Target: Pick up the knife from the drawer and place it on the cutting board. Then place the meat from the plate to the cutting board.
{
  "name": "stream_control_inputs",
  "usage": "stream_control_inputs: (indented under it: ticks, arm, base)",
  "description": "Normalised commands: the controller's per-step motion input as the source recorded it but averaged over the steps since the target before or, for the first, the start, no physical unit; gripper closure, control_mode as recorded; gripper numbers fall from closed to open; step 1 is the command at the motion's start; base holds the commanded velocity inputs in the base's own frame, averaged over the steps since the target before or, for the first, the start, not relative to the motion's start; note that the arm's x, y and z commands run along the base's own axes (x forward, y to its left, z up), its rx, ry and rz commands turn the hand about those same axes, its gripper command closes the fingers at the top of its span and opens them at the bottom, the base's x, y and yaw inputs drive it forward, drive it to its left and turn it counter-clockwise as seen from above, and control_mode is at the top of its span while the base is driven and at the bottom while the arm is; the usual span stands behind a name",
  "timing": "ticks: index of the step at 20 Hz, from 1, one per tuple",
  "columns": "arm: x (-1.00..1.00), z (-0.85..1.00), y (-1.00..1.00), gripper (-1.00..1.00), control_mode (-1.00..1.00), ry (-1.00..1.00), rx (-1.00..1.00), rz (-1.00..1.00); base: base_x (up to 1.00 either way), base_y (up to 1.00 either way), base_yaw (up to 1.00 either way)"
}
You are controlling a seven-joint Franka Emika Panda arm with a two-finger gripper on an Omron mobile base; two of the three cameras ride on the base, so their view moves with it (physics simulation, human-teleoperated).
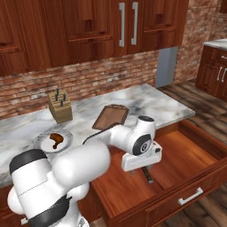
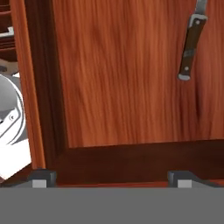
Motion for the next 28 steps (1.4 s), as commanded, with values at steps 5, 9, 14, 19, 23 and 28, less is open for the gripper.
stream_control_inputs:
  ticks: [5, 9, 14, 19, 23, 28]
  arm:
    - [0.46, -0.05, 0.0, -1.0, -1.0, -0.03, 0.0, 0.0]
    - [0.11, -0.32, 0.0, -1.0, -1.0, -0.34, 0.0, -0.01]
    - [0.28, -0.34, 0.08, -1.0, -1.0, -0.24, 0.0, 0.0]
    - [0.39, -0.18, 0.21, -1.0, -1.0, -0.02, 0.0, -0.03]
    - [0.38, -0.24, 0.09, -1.0, -1.0, 0.0, 0.0, -0.04]
    - [0.15, -0.42, -0.07, -1.0, -1.0, -0.07, 0.07, -0.02]
  base:
    - [0.0, 0.0, 0.0]
    - [0.0, 0.0, 0.0]
    - [0.0, 0.0, 0.0]
    - [0.0, 0.0, 0.0]
    - [0.0, 0.0, 0.0]
    - [0.0, 0.0, 0.0]
